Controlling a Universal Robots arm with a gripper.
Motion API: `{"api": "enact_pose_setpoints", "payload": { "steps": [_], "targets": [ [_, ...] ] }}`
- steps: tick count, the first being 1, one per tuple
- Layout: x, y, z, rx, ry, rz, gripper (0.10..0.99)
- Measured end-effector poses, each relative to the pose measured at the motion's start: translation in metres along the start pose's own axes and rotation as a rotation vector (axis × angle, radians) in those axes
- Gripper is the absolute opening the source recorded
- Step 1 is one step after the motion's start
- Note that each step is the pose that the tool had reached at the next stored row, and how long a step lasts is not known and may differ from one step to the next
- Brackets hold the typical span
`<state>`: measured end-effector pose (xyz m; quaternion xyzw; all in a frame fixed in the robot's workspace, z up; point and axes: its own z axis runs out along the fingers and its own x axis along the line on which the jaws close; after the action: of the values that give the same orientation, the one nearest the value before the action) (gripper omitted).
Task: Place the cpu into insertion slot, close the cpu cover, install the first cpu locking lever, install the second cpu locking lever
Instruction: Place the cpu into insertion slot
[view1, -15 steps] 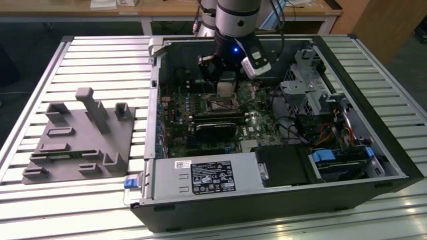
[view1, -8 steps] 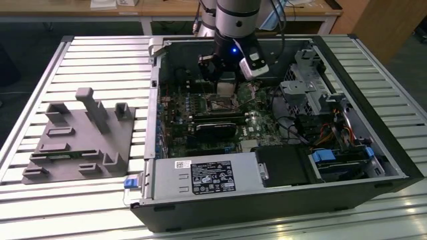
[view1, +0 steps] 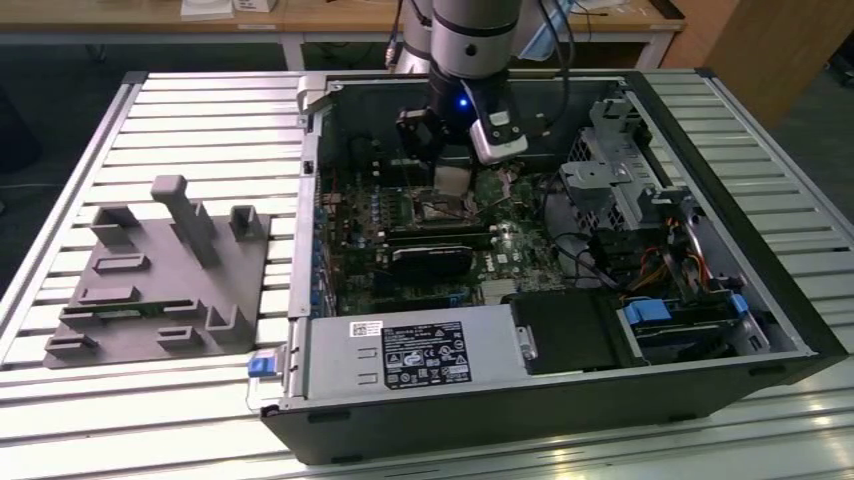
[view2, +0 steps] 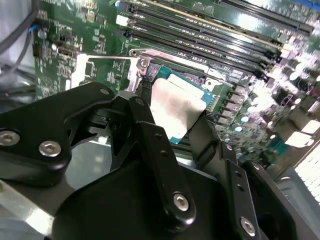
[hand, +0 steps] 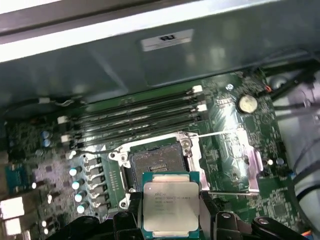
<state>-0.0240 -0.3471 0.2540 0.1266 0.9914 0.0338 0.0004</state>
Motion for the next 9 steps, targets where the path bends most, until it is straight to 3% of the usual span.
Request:
{"api": "enact_pose_setpoints", "payload": {
  "steps": [9],
  "targets": [
    [0.0,-0.0002,0.0032,0.002,-0.0128,0.157,0.537]
  ]
}}
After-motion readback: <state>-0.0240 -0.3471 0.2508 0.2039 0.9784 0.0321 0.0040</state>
